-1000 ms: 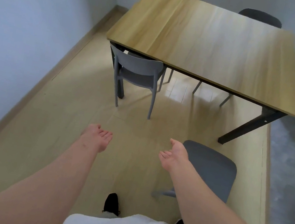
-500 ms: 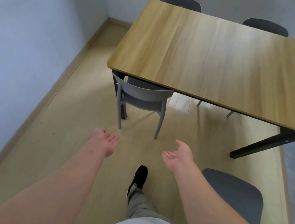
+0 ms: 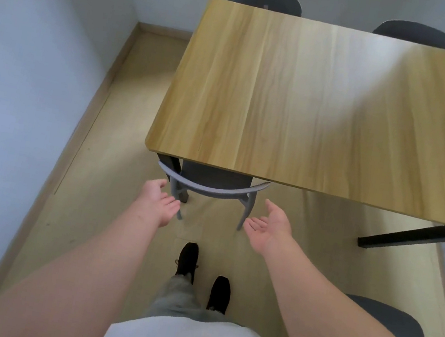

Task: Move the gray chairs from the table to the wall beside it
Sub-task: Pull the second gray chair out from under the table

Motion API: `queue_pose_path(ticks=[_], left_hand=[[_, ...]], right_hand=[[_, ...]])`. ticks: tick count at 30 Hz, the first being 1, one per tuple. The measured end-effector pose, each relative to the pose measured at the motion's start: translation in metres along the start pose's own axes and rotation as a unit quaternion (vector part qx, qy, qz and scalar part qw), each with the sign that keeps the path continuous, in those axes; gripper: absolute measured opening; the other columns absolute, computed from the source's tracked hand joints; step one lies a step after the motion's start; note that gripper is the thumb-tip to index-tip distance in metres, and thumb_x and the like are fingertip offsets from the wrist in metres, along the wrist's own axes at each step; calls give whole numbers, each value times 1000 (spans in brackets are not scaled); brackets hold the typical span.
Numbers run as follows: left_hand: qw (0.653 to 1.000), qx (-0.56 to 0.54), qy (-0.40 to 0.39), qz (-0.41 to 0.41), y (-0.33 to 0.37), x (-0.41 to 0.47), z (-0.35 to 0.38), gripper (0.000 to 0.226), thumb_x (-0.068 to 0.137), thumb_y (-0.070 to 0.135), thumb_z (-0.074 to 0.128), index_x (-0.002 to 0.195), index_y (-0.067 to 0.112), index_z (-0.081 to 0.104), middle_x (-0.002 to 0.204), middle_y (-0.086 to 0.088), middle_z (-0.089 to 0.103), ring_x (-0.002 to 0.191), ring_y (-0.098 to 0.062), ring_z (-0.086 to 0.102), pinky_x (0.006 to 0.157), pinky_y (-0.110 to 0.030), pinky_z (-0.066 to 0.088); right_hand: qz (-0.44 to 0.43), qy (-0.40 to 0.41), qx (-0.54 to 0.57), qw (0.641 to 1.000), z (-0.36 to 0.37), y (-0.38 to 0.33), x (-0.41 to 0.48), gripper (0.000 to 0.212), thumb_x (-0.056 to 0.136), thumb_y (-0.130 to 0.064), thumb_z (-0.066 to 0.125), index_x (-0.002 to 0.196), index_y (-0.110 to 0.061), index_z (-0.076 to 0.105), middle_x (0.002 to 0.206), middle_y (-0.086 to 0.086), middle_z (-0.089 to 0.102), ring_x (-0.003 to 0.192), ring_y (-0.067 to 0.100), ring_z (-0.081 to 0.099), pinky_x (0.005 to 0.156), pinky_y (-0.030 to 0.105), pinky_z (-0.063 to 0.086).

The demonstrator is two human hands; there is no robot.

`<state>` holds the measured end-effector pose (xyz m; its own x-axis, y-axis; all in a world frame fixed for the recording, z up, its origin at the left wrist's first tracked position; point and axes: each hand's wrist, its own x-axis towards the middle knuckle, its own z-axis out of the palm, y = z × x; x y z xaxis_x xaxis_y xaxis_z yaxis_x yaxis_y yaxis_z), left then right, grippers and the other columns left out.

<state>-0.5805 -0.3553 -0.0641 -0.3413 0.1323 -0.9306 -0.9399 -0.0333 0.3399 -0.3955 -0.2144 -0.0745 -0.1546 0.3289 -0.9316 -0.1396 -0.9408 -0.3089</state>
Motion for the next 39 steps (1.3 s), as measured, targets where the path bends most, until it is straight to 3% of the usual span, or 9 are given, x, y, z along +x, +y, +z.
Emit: queue_pose_path(ticks=[5, 10, 14, 16, 20, 23, 29, 33, 39], left_hand=[[999, 30, -9, -26, 34, 47, 31, 71, 91, 22, 61, 149, -1, 29, 152, -22, 35, 140, -34, 37, 116, -42, 31], [999, 26, -2, -40, 62, 94, 43, 23, 86, 11, 65, 107, 4, 59, 119, -14, 63, 103, -31, 64, 96, -42, 52], [997, 50, 24, -62, 71, 125, 50, 13, 86, 4, 62, 98, 7, 59, 104, -12, 67, 93, -31, 68, 84, -42, 57], [995, 62, 39, -67, 73, 138, 54, 9, 85, 3, 61, 94, 7, 60, 99, -10, 67, 92, -29, 68, 83, -39, 56], [990, 98, 73, -69, 71, 164, 56, 8, 86, 5, 56, 91, 8, 60, 105, -8, 66, 98, -27, 66, 94, -38, 52], [989, 111, 71, -64, 70, 176, 55, 10, 86, 3, 54, 94, 7, 60, 104, -9, 66, 96, -28, 65, 90, -38, 53], [985, 160, 44, -53, 72, 179, 52, 17, 89, -4, 51, 104, 3, 56, 103, -14, 63, 89, -30, 64, 90, -43, 53], [981, 186, 23, -42, 81, 169, 46, 26, 87, -12, 51, 110, -1, 55, 110, -19, 61, 92, -30, 64, 87, -40, 54], [978, 209, 11, -5, 84, 129, 50, 15, 86, -14, 49, 86, 1, 54, 113, -19, 55, 103, -33, 58, 84, -40, 54]], right_hand=[[-2, 31, 17, 999, 45, -9, 35, 81, 89, -21, 70, 154, -6, 24, 156, 24, 32, 141, 37, 39, 115, 46, 37], [3, 70, 55, 996, 75, -15, 71, 74, 88, -11, 71, 150, -1, 32, 150, 23, 40, 135, 35, 46, 114, 45, 37], [17, 108, 73, 991, 95, -17, 94, 55, 80, -7, 77, 130, -5, 54, 120, 13, 60, 100, 28, 63, 83, 35, 56], [22, 140, 53, 989, 102, -17, 106, 56, 77, -10, 80, 128, -10, 57, 118, 7, 60, 98, 25, 63, 84, 34, 57], [3, 187, 18, 982, 110, -11, 126, 40, 84, -11, 67, 124, -14, 61, 113, 8, 66, 97, 31, 67, 86, 41, 58], [-12, 214, -16, 977, 115, -12, 134, 38, 92, -11, 55, 130, -15, 57, 130, 5, 59, 115, 32, 58, 96, 40, 52], [-6, 228, -53, 972, 108, -15, 136, 34, 91, -9, 61, 125, -13, 58, 110, 4, 62, 107, 26, 60, 82, 35, 54], [-38, 187, -80, 978, 103, -17, 132, 37, 93, -2, 56, 131, -4, 53, 126, 15, 60, 102, 22, 57, 86, 34, 51], [-33, 176, -73, 981, 86, -21, 104, 26, 84, 2, 67, 109, -2, 61, 107, 15, 65, 96, 29, 66, 78, 38, 59]])
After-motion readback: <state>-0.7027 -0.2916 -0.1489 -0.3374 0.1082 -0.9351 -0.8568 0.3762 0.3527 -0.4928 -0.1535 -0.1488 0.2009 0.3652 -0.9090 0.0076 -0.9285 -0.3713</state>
